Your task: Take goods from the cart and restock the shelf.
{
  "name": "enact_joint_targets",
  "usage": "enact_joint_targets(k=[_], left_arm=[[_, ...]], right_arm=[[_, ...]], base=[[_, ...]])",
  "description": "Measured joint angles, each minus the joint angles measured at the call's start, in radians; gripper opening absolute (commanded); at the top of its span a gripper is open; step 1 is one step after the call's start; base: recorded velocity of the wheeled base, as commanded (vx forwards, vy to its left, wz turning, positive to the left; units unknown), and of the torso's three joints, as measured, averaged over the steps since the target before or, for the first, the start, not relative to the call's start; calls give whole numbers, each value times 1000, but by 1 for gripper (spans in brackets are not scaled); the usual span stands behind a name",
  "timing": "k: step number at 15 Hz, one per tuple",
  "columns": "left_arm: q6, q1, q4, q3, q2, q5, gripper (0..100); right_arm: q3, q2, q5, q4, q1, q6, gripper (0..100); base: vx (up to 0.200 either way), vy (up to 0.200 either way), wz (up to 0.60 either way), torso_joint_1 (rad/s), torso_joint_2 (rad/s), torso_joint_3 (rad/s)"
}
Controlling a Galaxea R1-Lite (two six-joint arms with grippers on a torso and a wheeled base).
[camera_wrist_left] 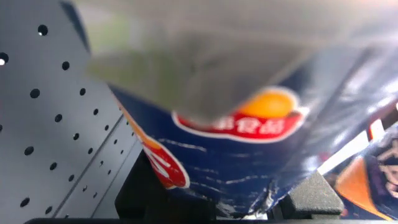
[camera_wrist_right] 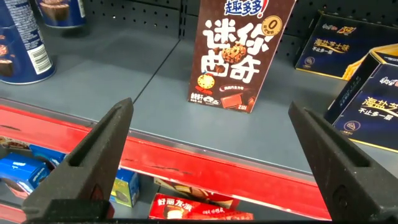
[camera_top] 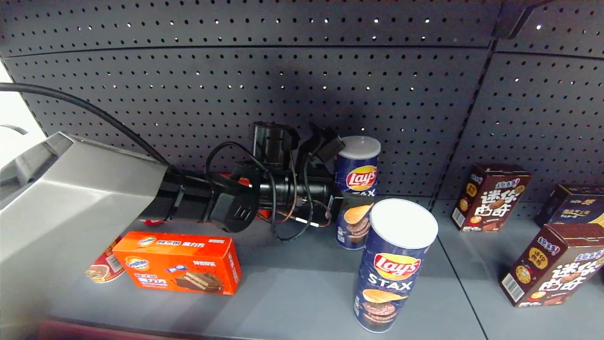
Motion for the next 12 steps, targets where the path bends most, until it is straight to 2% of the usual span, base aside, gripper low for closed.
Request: enact_joint_targets(k=[12], left_arm=[[1, -4, -7, -20, 50, 2, 0]], right_arm=[[0, 0, 0, 0, 0, 1, 100]], base=[[0, 0, 0, 0, 0, 0]])
